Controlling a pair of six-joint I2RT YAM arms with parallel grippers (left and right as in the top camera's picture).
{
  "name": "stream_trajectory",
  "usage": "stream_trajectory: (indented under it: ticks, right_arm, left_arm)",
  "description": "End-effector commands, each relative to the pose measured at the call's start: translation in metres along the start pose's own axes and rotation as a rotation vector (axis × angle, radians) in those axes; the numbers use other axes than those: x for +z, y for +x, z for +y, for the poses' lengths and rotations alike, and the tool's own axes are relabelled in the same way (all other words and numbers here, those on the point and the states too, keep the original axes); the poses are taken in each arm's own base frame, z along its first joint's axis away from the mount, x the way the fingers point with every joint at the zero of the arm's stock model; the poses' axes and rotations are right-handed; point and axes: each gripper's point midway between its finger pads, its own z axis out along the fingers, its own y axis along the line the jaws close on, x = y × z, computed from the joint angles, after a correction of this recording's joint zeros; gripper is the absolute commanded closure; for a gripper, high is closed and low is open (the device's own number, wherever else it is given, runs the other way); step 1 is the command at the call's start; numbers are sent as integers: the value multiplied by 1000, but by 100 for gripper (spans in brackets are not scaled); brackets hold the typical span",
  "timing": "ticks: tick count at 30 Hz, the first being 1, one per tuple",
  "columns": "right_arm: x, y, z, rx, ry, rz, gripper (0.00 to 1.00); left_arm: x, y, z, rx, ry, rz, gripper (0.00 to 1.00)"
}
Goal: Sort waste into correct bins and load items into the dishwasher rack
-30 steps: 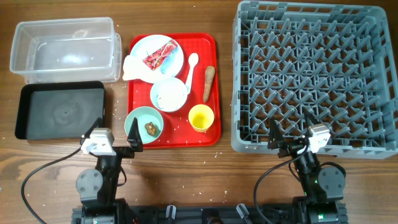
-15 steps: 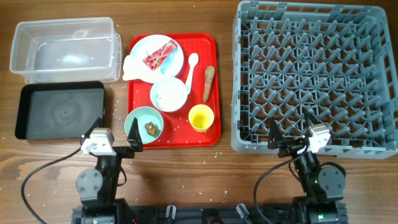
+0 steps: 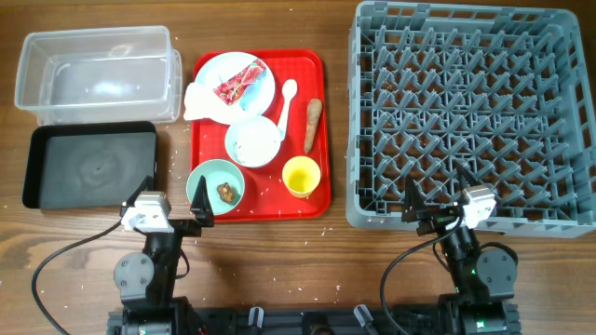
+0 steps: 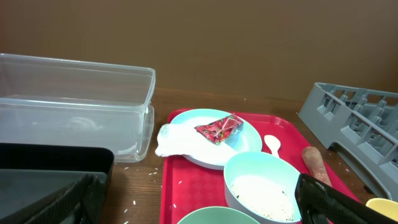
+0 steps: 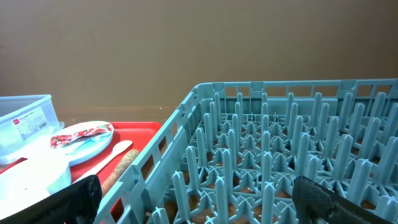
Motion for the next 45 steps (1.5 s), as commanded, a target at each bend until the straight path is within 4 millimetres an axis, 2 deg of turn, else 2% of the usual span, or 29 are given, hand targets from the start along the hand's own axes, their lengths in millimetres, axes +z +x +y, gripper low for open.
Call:
stream_trajectory:
  ticks: [1, 11, 15, 20, 24, 30, 36, 41, 45]
  right_arm:
    - [-1, -3, -5, -1, 26, -15, 0]
    - [0, -3, -1, 17, 7, -14, 0]
    - [-1, -12, 0, 11, 3, -52, 0]
    - [-1, -12, 0, 8, 2, -50, 0]
    - [-1, -11, 3, -73, -17, -49, 0]
    - [-2, -18, 14, -149, -71, -77, 0]
    - [-7, -48, 18, -211, -71, -147, 0]
    - [-8, -83, 21, -211, -71, -142, 0]
    - [1, -119, 26, -202, -82, -90, 0]
  left_arm:
    - [0, 1, 1, 9, -7, -2, 0]
    - [0, 1, 1, 9, -6, -3, 0]
    - [0, 1, 1, 8, -5, -3, 0]
    - [0, 1, 1, 9, -6, -3, 0]
    - [0, 0, 1, 9, -5, -7, 0]
    - [-1, -13, -2, 17, 3, -60, 0]
    - [-2, -19, -19, 25, 102, -70, 0]
    - [-7, -64, -26, 35, 105, -95, 0]
    - [6, -100, -29, 14, 92, 6, 0]
